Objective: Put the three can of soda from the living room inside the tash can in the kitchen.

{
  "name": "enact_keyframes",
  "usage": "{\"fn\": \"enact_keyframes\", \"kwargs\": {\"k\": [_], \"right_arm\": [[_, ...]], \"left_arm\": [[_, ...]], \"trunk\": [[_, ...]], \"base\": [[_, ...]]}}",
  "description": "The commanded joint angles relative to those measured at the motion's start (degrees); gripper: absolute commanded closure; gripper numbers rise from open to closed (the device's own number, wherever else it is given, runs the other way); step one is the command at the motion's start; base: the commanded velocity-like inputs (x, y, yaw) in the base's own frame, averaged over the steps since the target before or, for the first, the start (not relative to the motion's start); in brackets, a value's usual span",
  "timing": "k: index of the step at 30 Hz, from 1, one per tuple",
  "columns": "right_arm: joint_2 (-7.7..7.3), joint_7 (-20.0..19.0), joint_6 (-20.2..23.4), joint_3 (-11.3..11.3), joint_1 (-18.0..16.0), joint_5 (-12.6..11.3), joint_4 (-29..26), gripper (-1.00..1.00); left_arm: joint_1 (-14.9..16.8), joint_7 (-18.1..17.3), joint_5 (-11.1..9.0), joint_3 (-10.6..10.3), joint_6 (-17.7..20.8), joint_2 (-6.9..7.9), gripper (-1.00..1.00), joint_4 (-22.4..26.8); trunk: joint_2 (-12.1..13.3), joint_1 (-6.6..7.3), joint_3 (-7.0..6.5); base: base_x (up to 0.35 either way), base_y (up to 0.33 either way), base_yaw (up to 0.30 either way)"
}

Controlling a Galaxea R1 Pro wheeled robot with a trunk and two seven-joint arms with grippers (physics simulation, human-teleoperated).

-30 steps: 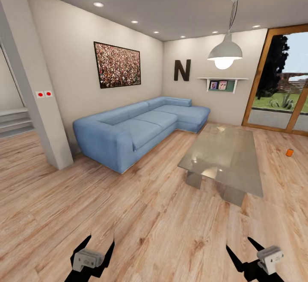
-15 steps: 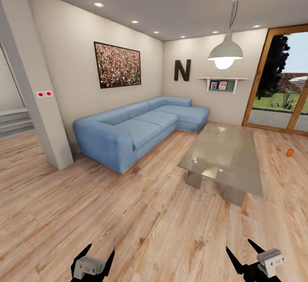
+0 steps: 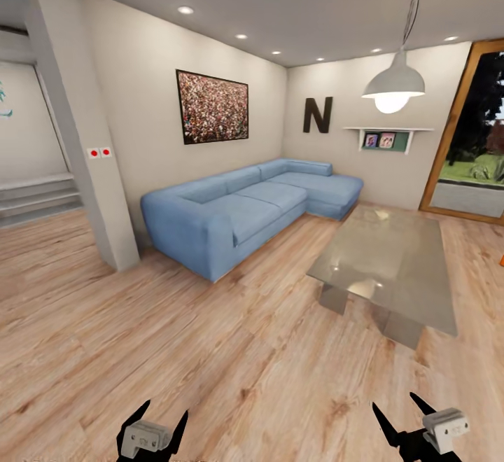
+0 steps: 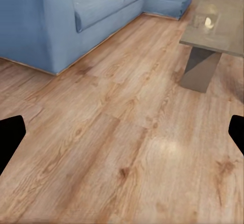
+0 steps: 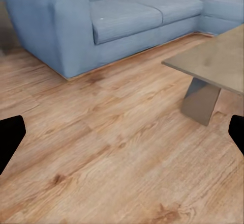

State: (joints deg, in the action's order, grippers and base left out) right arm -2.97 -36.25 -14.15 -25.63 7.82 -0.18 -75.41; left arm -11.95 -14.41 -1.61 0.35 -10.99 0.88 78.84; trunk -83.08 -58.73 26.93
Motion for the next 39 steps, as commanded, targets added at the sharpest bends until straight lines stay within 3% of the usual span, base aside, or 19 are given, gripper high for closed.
{"fn": "enact_keyframes", "kwargs": {"k": [1, 39], "right_arm": [[0.0, 0.0, 0.0, 0.0, 0.0, 0.0, 0.0, -1.0], [0.07, 0.6, 0.0, 0.5, -0.1, 0.2, 2.0, -1.0]], "left_arm": [[0.0, 0.0, 0.0, 0.0, 0.0, 0.0, -1.0, 0.0], [-0.1, -0.1, 0.0, -0.1, -0.1, -0.09, -1.0, -2.5]], "trunk": [[0.0, 0.0, 0.0], [0.0, 0.0, 0.0]], "base": [[0.0, 0.0, 0.24], [0.0, 0.0, 0.232]]}}
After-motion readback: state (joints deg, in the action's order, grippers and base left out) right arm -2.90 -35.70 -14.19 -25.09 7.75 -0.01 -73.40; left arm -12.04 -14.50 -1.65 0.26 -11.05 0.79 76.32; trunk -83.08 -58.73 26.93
